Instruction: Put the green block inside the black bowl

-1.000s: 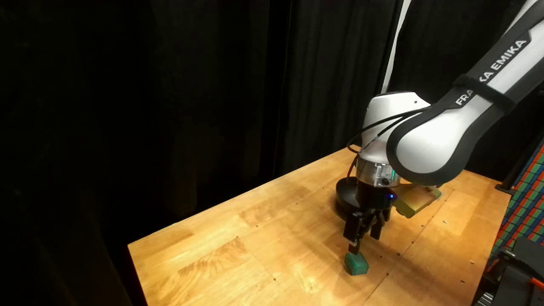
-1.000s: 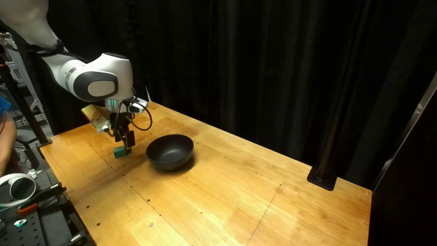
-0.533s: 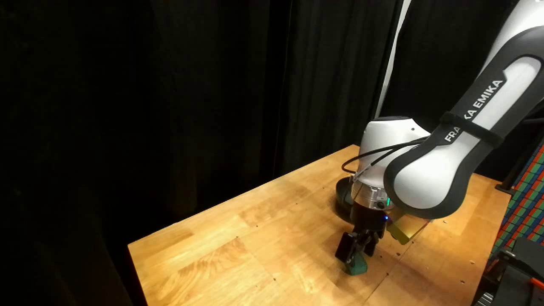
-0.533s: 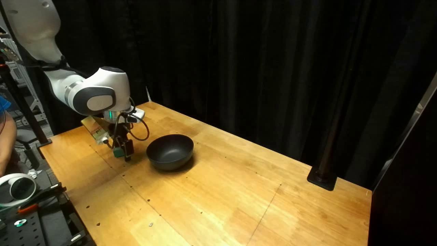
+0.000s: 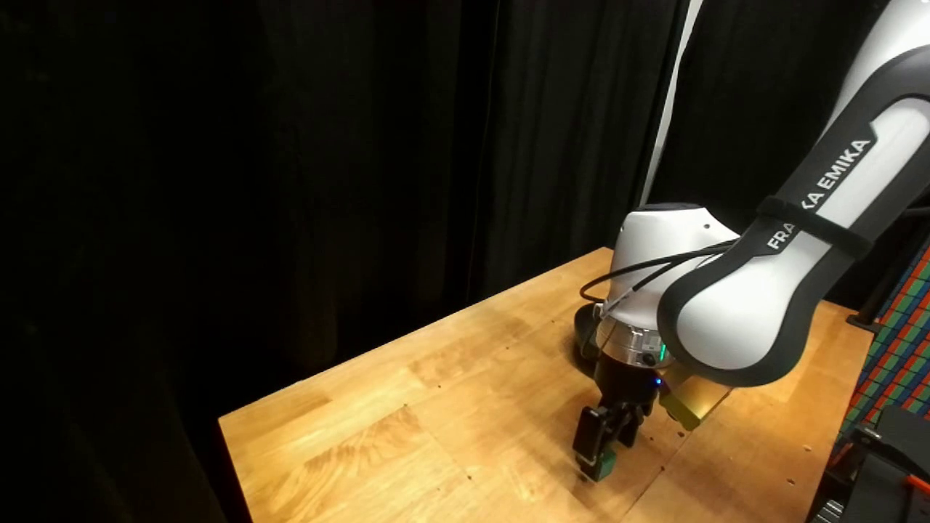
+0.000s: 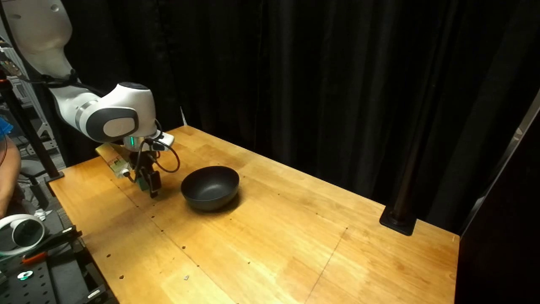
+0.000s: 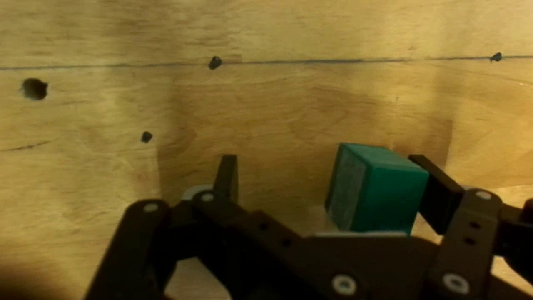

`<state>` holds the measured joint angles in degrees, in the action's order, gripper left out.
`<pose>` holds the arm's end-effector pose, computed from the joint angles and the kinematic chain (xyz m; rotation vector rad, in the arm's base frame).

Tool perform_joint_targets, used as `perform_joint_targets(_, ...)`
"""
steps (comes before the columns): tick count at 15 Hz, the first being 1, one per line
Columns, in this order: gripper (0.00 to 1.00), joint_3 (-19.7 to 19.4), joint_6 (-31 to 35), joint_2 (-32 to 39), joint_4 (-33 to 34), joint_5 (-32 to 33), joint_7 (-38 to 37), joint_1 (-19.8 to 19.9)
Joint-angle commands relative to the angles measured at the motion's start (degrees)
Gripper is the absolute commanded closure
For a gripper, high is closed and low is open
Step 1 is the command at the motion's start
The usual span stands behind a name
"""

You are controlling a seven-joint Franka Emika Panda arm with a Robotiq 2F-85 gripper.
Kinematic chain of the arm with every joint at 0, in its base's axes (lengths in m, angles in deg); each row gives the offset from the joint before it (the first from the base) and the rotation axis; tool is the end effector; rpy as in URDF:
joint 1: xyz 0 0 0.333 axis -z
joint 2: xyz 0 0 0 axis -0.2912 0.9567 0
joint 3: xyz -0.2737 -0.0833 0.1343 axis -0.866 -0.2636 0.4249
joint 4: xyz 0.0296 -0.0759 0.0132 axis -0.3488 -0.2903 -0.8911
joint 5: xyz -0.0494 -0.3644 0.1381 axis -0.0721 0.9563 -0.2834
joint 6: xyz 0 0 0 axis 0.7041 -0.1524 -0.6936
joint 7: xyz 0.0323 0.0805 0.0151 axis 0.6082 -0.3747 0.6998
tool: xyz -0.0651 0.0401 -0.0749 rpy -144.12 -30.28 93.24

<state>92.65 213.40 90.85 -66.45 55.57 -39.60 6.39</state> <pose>0.4375 0.1908 0.1250 -3.0092 -0.1138 0.1599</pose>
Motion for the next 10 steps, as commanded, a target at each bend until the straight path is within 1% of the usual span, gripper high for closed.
perform_joint_targets(1,0.26,0.3,1.7,-0.4,-0.8,-0.7,-1.0,-1.1)
perform_joint_targets(2,0.32,0.1,1.8,-0.8,-1.1,-0.5,-1.5,-1.3)
perform_joint_targets(3,0.41,0.0,1.5,-1.1,-1.3,-0.4,-1.6,-1.4)
perform_joint_targets(4,0.48,-0.2,1.5,-1.6,-1.6,-0.2,-2.0,-1.7)
perform_joint_targets(5,0.58,-0.2,1.5,-2.0,-1.9,-0.2,-2.2,-1.9)
perform_joint_targets(7,0.72,-0.4,1.3,-3.7,-2.7,-0.1,-2.7,-2.1)
perform_joint_targets(8,0.81,-0.8,1.0,-5.0,-3.3,0.3,-3.2,-2.5)
perform_joint_targets(9,0.87,-1.3,0.4,-7.0,-4.1,0.8,-3.8,-2.8)
perform_joint_targets(10,0.87,-2.3,-0.5,-10.0,-5.3,1.8,-4.3,-3.1)
